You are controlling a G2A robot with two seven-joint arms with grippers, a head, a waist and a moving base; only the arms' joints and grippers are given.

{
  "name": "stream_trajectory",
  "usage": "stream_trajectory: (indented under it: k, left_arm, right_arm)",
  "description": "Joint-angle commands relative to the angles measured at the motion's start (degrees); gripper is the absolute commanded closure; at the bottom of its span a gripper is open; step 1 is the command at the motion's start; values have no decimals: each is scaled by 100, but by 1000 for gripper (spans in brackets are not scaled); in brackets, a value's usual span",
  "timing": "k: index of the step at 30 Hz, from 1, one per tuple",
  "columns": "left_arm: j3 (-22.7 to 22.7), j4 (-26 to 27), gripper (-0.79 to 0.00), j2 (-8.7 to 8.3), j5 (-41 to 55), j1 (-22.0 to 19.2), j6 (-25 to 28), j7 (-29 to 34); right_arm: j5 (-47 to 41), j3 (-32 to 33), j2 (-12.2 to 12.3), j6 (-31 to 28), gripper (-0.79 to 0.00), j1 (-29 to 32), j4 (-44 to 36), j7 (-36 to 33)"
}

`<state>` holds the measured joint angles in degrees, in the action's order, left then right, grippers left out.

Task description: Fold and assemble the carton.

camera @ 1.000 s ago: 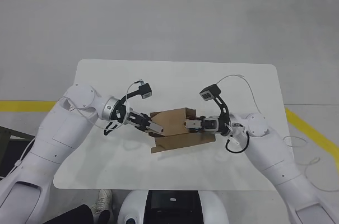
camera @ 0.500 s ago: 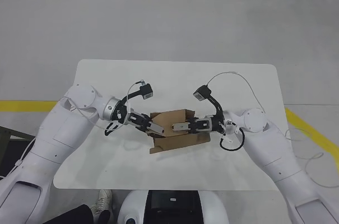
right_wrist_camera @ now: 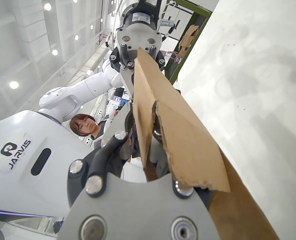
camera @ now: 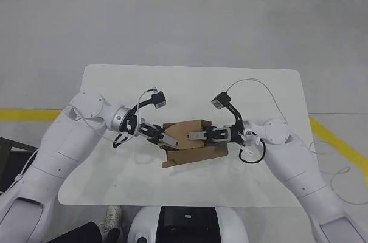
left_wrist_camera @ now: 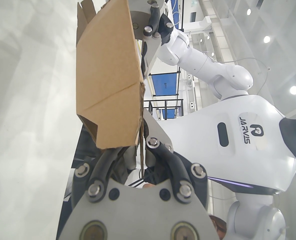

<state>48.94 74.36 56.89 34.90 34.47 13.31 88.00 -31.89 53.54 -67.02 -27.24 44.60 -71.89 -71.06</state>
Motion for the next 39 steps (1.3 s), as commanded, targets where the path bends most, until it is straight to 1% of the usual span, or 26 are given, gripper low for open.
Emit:
stream_trajectory:
  k: [1,5,6,7,8,9,19,23,27,33,39]
  left_arm:
    - [6,23,0,-10,-7,3,-5,0]
    - [17,47,-3,-30,-8,14,-8,0]
    - [22,50,-114,-33,-17,14,-7,0]
    - [24,50,-308,-36,-21,16,-5,0]
    - [35,41,-576,-39,-8,23,-7,0]
    - [48,33,-785,-42,7,28,-3,0]
    - [245,37,-785,-106,215,84,28,0]
    - [345,122,-785,-132,302,132,63,0]
    - [443,239,-785,-152,429,177,103,0]
    - [428,380,-785,-117,648,230,139,0]
    - [367,375,-785,-63,686,184,140,-14]
  right_arm:
    - [-12,17,0,8,0,5,3,-9]
    - [-23,44,-4,22,0,16,-2,-30]
    - [-21,51,-5,24,0,17,1,-29]
    - [-26,55,-6,28,0,20,2,-22]
    - [11,58,-6,55,0,15,6,-23]
    - [70,65,-3,78,0,5,9,-7]
    - [662,183,44,364,0,89,-214,342]
    - [901,229,70,487,0,174,-371,475]
    - [953,239,77,541,0,247,-500,530]
    - [1077,242,78,555,0,272,-557,600]
    - [1141,262,80,515,0,296,-613,638]
